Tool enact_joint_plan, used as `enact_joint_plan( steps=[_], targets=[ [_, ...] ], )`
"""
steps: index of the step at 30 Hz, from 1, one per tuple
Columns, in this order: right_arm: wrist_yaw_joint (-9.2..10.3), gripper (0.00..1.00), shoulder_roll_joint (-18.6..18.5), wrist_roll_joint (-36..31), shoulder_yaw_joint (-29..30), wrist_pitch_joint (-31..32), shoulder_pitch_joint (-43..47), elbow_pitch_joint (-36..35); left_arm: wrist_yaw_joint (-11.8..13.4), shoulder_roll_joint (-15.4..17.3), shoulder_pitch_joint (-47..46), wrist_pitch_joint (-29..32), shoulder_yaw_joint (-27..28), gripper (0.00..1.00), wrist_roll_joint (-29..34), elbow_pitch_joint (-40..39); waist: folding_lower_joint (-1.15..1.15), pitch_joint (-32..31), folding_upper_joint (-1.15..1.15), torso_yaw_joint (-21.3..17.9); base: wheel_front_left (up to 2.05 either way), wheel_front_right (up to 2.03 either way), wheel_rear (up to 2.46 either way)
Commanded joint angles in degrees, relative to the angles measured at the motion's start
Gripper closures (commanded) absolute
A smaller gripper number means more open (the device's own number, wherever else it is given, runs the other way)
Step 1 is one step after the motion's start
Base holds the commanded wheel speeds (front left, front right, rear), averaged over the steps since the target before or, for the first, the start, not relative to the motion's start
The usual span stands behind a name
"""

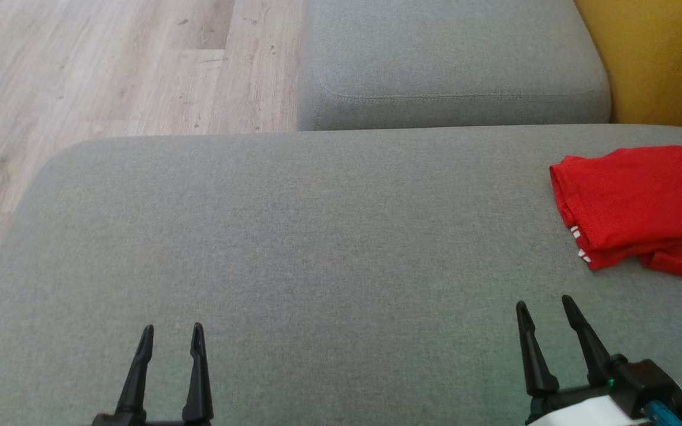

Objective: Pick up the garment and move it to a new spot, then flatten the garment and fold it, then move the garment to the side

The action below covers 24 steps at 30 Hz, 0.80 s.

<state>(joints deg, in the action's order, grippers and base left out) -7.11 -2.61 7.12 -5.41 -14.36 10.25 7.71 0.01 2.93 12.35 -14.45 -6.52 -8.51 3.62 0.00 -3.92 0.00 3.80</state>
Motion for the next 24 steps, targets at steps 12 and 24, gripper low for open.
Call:
enact_joint_plan(
  steps=[12,24],
  targets=[
    [0.02,1.00,0.0,1.6,0.0,0.1,1.3,1.0,-0.1,-0.1,0.1,0.3,-0.1,1.00,1.4,2.2,0.00,-0.2,0.00,-0.3,0.00,0.00,0.00],
    [-0.02,1.00,-0.6,10.4,0.6,1.6,-0.5,1.6,-0.7,0.4,-1.7,1.9,0.7,1.00,-7.4,3.0,0.00,0.2,0.00,-0.6,0.00,0.00,0.00]
  ],
)
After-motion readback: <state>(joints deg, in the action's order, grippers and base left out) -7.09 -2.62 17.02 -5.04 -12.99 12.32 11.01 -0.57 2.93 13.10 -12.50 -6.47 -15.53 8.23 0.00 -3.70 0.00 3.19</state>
